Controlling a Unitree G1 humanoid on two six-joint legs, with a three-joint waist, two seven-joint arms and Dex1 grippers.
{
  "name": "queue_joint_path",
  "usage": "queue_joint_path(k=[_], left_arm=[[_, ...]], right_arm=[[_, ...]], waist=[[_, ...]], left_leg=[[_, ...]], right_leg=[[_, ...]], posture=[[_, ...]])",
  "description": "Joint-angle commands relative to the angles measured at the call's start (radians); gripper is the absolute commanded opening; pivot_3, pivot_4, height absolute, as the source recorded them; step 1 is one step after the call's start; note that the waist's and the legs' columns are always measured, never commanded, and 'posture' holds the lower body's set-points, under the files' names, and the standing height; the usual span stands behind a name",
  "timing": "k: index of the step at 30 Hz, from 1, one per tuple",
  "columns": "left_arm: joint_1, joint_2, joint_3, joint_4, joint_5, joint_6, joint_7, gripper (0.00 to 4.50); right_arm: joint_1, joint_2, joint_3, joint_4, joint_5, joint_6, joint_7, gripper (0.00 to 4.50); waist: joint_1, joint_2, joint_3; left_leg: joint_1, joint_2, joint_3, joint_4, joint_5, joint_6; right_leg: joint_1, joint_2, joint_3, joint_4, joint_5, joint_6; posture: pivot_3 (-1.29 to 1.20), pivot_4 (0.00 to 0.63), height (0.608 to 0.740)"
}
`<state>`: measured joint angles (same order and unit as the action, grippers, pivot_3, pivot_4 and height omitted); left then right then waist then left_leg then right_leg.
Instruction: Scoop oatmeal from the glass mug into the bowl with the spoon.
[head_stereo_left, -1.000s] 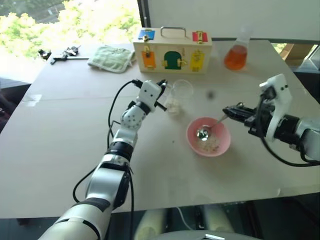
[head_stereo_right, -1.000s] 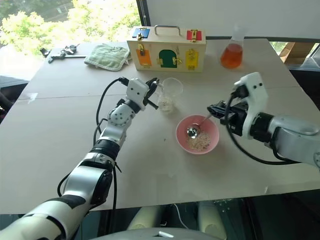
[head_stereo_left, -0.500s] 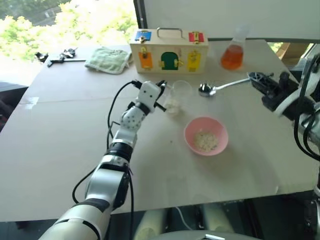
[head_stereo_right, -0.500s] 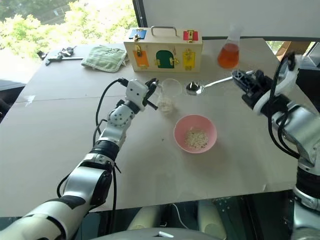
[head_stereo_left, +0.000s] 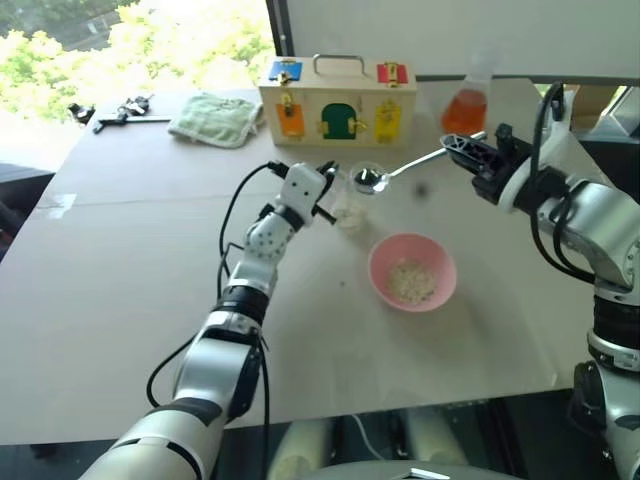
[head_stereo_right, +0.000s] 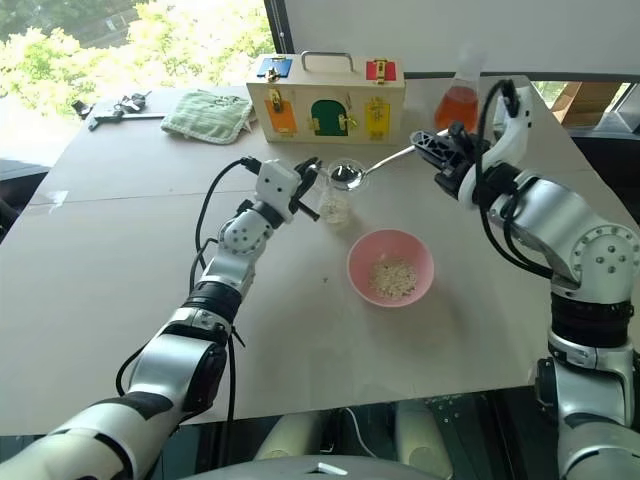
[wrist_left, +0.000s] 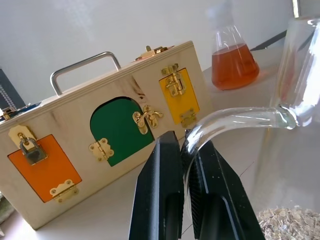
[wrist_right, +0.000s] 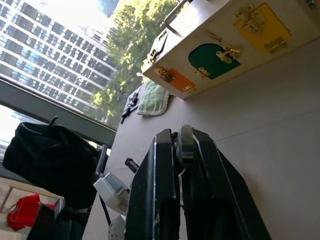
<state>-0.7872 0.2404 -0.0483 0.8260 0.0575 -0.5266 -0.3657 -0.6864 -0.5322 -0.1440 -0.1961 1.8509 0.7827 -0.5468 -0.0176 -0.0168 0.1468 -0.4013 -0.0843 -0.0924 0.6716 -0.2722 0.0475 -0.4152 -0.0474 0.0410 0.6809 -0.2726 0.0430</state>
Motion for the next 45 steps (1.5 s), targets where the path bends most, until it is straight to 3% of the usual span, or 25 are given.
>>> queue_joint_path(k=[1, 3, 10, 19, 27, 30, 35, 45], left_arm=[[-0.001, -0.012, 0.003, -0.083, -0.011, 0.001, 0.004, 0.0], [0.007, -0.014, 0.012, -0.095, -0.02, 0.016, 0.009, 0.0], [0.04, -0.014, 0.033, -0.141, -0.04, 0.056, 0.014, 0.0], [0.051, -0.018, 0.027, -0.158, -0.051, 0.075, 0.0, 0.0], [0.1, -0.058, 0.011, -0.263, -0.151, 0.137, -0.149, 0.0], [0.105, -0.058, 0.023, -0.273, -0.149, 0.153, -0.143, 0.0], [0.096, -0.056, 0.057, -0.236, -0.156, 0.189, -0.094, 0.0], [0.116, -0.072, 0.13, -0.235, -0.208, 0.244, -0.042, 0.0]], right_arm=[[-0.035, -0.005, 0.022, 0.024, -0.125, 0.012, 0.067, 0.35], [-0.052, 0.002, 0.004, 0.03, -0.126, 0.011, 0.101, 1.11], [-0.042, -0.003, -0.017, 0.038, -0.151, 0.043, 0.143, 4.48], [-0.036, 0.008, -0.034, 0.049, -0.162, 0.042, 0.128, 4.48], [-0.06, 0.028, -0.038, 0.078, -0.21, 0.035, 0.13, 4.48], [-0.065, 0.025, -0.038, 0.072, -0.227, 0.042, 0.154, 4.48], [-0.091, 0.014, -0.027, -0.018, -0.259, 0.062, 0.327, 4.48], [-0.093, 0.025, -0.082, -0.007, -0.271, 0.043, 0.348, 4.48]], waist=[[0.002, 0.0, 0.0], [0.005, 0.0, 0.0], [0.0, 0.0, 0.0], [0.001, 0.0, 0.0], [0.0, 0.0, 0.0], [0.0, 0.0, 0.0], [-0.001, 0.0, 0.0], [0.003, 0.0, 0.0]], left_leg=[[0.0, 0.0, 0.0, 0.0, 0.0, 0.0], [0.0, 0.0, -0.001, 0.0, 0.0, 0.0], [-0.001, 0.0, 0.0, -0.001, 0.0, 0.0], [-0.001, 0.0, 0.0, 0.0, 0.0, 0.0], [-0.001, 0.0, 0.0, -0.001, 0.0, 0.0], [-0.001, 0.0, 0.0, 0.0, 0.0, 0.0], [-0.001, 0.0, 0.0, 0.0, 0.0, 0.0], [-0.001, 0.0, -0.001, 0.0, 0.0, 0.0]], right_leg=[[0.0, 0.0, 0.0, 0.0, 0.0, 0.0], [0.0, 0.0, -0.001, 0.0, 0.0, 0.0], [-0.001, 0.0, 0.0, -0.001, 0.0, 0.0], [-0.001, 0.0, 0.0, 0.0, 0.0, 0.0], [-0.001, 0.0, 0.0, 0.0, 0.0, 0.0], [-0.001, 0.0, 0.0, 0.0, 0.0, 0.0], [-0.001, 0.0, 0.0, 0.0, 0.0, 0.0], [-0.001, 0.0, -0.001, -0.001, 0.0, 0.0]], posture=[[0.0, 0.15, 0.74], [0.0, 0.15, 0.74], [0.0, 0.15, 0.74], [0.0, 0.15, 0.74], [0.0, 0.15, 0.74], [0.0, 0.15, 0.74], [0.0, 0.15, 0.74], [0.0, 0.15, 0.74]])
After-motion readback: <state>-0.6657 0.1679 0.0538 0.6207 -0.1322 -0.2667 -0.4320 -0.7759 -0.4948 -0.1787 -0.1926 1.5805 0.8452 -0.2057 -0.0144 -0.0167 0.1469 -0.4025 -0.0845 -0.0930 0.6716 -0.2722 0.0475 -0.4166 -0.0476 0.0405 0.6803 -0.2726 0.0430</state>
